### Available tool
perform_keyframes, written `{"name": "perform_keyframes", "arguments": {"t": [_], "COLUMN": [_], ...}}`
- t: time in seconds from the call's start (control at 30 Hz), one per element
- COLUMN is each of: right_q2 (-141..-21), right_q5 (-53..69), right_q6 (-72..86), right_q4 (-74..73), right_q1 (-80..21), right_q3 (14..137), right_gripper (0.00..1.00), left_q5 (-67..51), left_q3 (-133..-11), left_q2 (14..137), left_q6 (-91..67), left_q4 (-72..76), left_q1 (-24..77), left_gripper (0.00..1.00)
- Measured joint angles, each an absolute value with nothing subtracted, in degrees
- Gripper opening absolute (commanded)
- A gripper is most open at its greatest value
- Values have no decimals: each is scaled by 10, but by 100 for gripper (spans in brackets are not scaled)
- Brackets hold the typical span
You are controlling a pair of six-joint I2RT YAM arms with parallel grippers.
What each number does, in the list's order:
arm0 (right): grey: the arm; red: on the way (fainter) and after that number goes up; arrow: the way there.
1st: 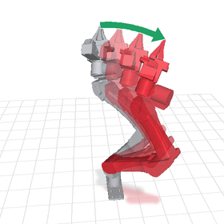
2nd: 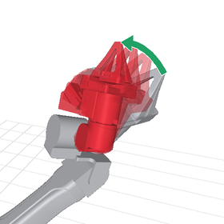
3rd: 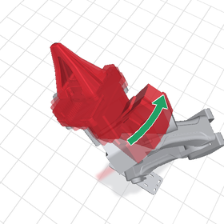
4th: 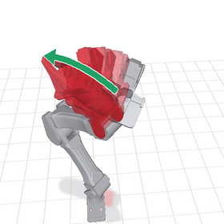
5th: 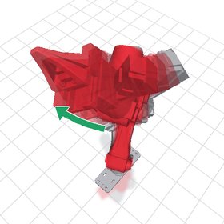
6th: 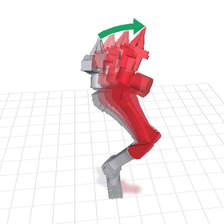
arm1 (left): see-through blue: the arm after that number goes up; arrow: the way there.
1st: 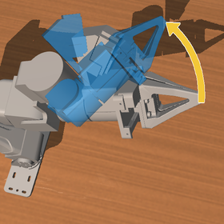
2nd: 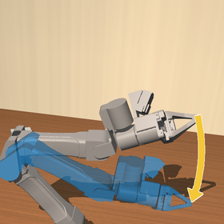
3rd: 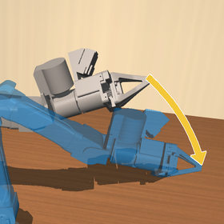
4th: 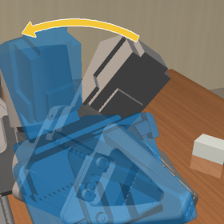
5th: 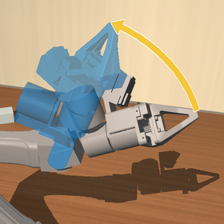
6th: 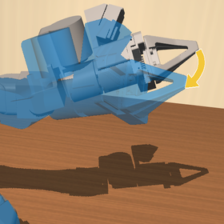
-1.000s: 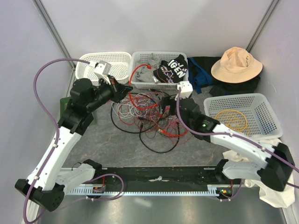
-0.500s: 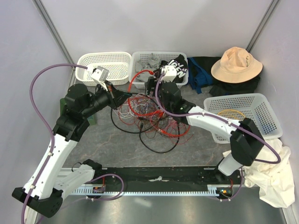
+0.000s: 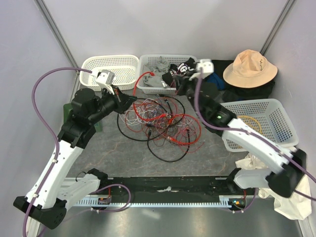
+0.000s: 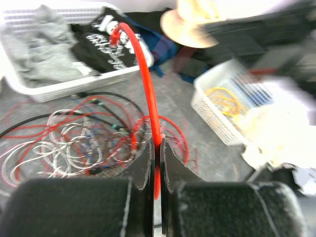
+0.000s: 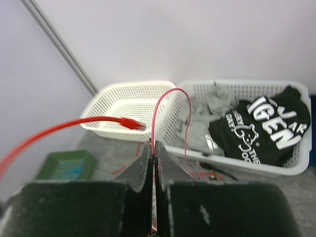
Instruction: Untangle the cables
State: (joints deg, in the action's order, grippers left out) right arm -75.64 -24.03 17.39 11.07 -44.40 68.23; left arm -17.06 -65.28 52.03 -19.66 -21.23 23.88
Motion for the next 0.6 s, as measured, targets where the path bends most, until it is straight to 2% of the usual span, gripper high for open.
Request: {"name": "perform_keyframes", "arguments": {"t": [0.23, 0.37, 0.6], "right_q2": [-569, -490, -481], "right_q5": [-244, -256, -234], "right_q6": [186, 206, 256], "right_q4": [51, 17, -44], "right_q1": [-444, -444, -444], "right_q3": [676, 604, 446], "right_gripper": [0, 0, 0], "left_q5": [-75, -47, -46], "left_q3": [-665, -726, -843], "left_q2": [552, 568, 582], "left_q6": [-206, -210, -210], "left_q4": [-214, -216, -190], "left_q1": [239, 239, 239], "left_gripper": [2, 2, 2]}}
